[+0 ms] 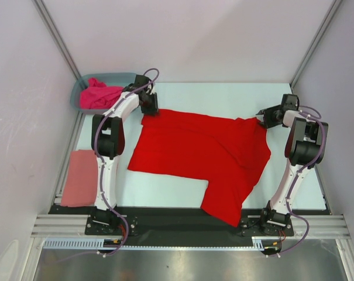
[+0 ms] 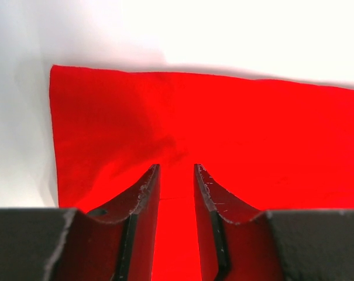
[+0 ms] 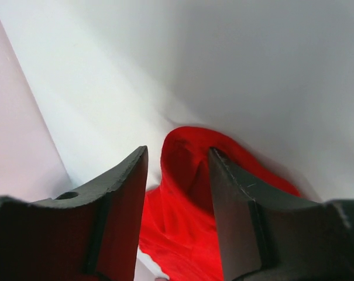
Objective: Fold and stack the t-shirts
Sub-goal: Fold the tshirt
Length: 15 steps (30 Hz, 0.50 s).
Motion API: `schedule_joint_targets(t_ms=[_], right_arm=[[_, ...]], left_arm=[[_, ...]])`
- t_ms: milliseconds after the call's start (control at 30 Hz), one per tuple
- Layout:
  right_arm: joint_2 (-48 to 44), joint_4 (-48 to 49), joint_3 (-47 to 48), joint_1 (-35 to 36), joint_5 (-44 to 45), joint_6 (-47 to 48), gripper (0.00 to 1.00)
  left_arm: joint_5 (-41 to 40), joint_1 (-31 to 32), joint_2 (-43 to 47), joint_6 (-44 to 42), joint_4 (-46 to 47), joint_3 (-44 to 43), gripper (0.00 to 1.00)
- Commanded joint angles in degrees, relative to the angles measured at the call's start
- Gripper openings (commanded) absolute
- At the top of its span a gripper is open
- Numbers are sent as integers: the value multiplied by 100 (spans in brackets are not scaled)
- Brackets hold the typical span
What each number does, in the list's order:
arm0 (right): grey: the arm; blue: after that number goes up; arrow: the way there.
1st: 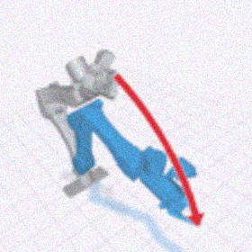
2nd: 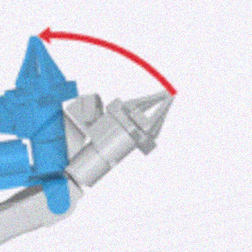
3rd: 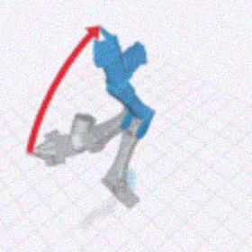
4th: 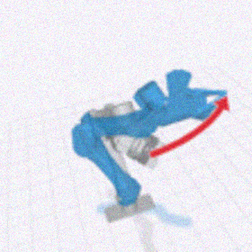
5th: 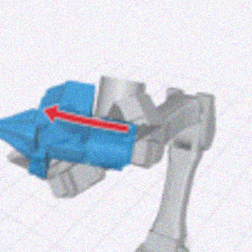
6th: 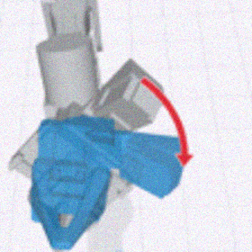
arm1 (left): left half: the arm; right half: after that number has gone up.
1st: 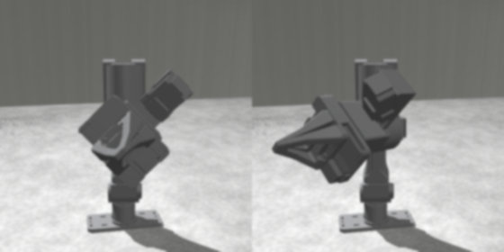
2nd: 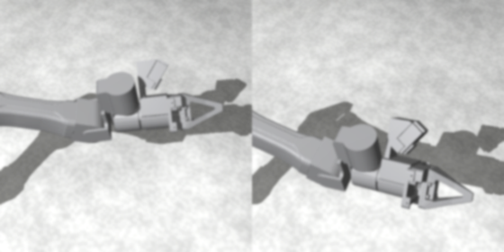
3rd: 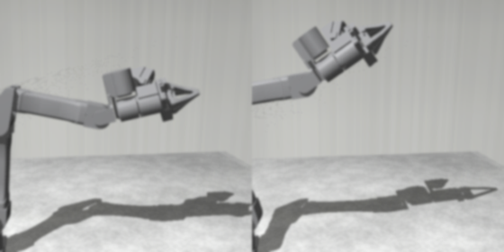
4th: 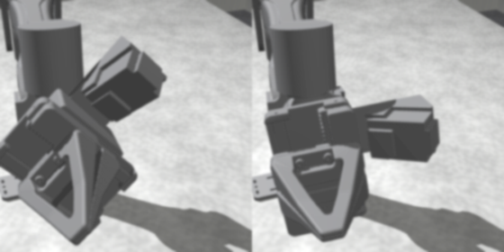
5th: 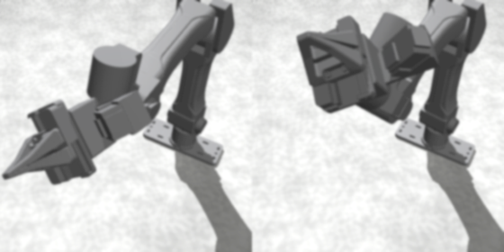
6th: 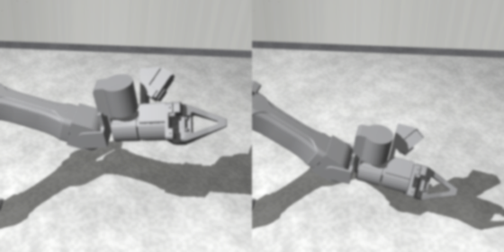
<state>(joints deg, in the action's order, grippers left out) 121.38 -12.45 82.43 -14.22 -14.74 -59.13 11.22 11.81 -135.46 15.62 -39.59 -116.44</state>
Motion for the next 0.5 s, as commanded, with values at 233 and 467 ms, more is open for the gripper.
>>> schedule_joint_targets(t_ms=[233, 467], right_arm=[[35, -258, -95, -46, 867, -432, 42], [61, -214, -105, -107, 1552, -99, 44]], left_arm=[[-199, -56, -437, 152, -329, -353, 34], [-305, -109, -640, 170, -444, -327, 33]])
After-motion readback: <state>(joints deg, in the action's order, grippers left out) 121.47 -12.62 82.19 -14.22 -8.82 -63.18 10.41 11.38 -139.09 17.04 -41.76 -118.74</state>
